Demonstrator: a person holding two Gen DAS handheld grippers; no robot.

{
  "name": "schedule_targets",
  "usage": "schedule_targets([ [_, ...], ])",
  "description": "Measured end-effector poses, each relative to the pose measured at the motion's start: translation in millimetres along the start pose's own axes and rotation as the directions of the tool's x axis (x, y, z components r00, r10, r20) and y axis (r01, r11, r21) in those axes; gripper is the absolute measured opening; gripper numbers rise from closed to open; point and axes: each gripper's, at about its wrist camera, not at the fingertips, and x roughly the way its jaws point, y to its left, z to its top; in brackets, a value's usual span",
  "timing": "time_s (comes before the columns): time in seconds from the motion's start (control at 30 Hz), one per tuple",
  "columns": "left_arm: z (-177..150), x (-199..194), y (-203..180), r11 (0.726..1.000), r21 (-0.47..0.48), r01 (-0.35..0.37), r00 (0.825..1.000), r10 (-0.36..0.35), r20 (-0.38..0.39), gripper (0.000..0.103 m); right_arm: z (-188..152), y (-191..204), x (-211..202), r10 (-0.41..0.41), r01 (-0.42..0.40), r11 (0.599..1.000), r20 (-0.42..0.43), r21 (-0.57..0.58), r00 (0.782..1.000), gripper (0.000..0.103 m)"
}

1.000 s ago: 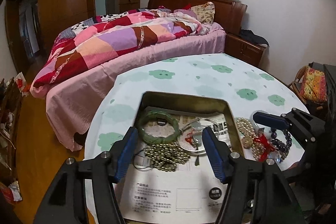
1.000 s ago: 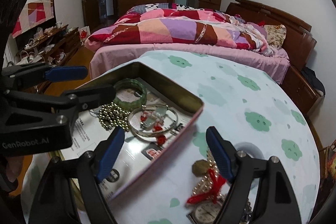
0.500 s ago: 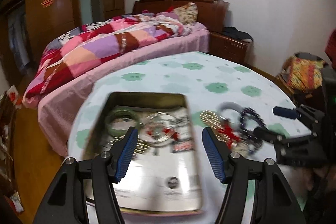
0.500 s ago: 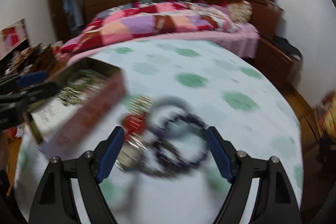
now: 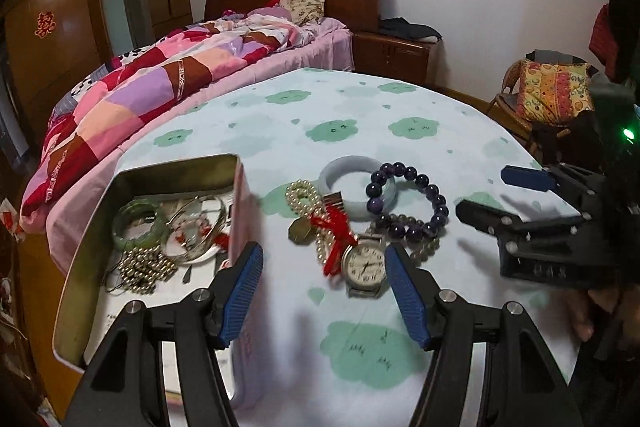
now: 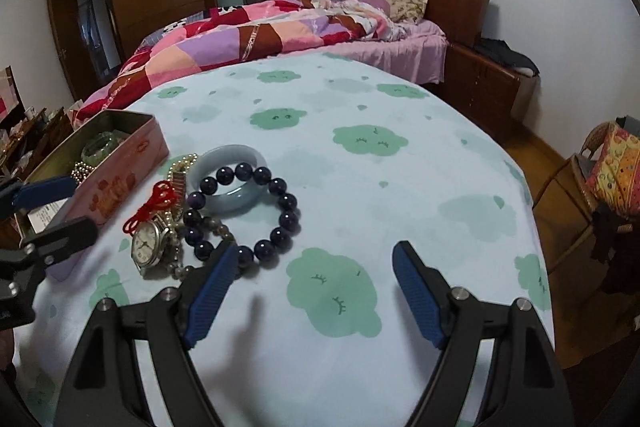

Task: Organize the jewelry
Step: 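Withdraw both tools from the tin back toward the jewelry pile, then close the left tool on the gold chain with the red tassel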

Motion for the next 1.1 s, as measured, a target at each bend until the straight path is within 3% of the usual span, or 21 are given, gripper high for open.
schedule_targets([
  [0.27,4.8,30.4,-6.4,0.999,-0.016,0.028,0.997,-0.029,-0.067,0.034,-2.7,-6.5,1.3,0.032,-0.032,0.999,-0.001,0.028,0.999,0.082],
  [0.33,3.6,38.3,-6.8,0.999,-0.019,0.041,0.995,-0.042,-0.086,0.023,-3.2,-4.1,0.5,0.025,-0.025,1.0,0.003,0.013,1.0,0.082],
  [0.4,5.1,38.9,-5.9,0.999,-0.022,0.039,0.996,-0.04,-0.082,0.0,-3.7,-1.9,-0.8,0.021,-0.021,1.0,0.007,0.0,1.0,0.082],
  [0.8,15.1,-18.9,11.4,0.997,-0.057,0.055,0.997,-0.052,0.05,0.0,-2.9,-2.5,0.9,0.021,-0.02,1.0,-0.012,0.006,1.0,0.082],
  [1.1,16.6,-18.7,13.1,0.999,-0.042,0.031,0.997,-0.028,0.068,0.0,7.7,-3.3,17.1,0.041,-0.039,0.999,-0.083,0.015,0.996,0.074],
])
